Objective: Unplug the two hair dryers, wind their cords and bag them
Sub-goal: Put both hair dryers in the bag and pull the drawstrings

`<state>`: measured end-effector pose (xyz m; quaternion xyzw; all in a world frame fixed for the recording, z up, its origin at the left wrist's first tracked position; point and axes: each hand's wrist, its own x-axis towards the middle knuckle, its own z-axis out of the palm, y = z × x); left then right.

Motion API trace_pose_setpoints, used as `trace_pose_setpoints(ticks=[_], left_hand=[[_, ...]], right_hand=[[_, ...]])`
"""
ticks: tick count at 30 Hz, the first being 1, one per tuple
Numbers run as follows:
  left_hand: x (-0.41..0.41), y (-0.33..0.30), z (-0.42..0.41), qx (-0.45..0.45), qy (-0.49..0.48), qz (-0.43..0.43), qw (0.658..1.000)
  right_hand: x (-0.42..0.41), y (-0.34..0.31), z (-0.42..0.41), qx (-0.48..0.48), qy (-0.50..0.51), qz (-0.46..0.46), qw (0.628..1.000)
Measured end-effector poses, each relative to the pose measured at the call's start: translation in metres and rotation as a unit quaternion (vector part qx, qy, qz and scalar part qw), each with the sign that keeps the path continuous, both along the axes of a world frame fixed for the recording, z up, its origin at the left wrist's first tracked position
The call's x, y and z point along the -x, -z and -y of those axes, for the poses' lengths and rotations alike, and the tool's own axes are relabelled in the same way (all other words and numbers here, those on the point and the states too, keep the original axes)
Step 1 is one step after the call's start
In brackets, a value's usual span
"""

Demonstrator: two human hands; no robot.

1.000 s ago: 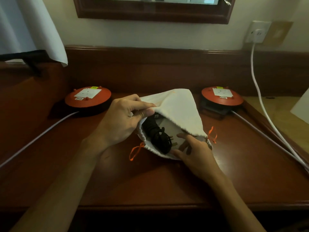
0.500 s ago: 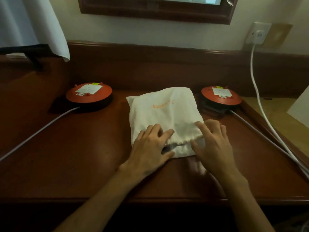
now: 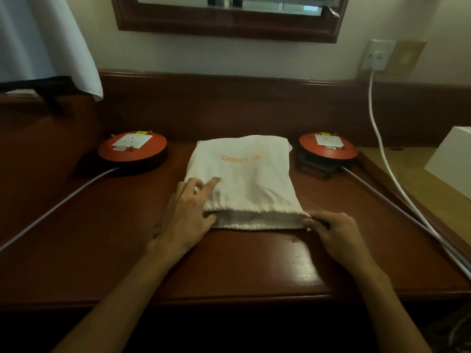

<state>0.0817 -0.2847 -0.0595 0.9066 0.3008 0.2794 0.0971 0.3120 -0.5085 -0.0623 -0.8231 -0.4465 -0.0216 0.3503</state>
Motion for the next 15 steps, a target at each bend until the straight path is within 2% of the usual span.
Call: trace_pose_setpoints(ticks=[4,12,15], left_hand=[[0.048,0.012,-0.019,0.133,-0.027,0.003,0.991],[0.078,0.002,-0.033,0.163,-0.009,-0.011,0.987],[0.101,-0.001,-0.045,0.164,-0.029,-0.016,0.986]], right_hand=[[-0.012,0.008,0.015,-0.005,0.041,0.013,0.999],[-0.005,-0.001,0.012,-0.039,0.020,-0.106,0.993],[-0.016,-0.002,0.031,-0.050,0.051,-0.086,0.994]])
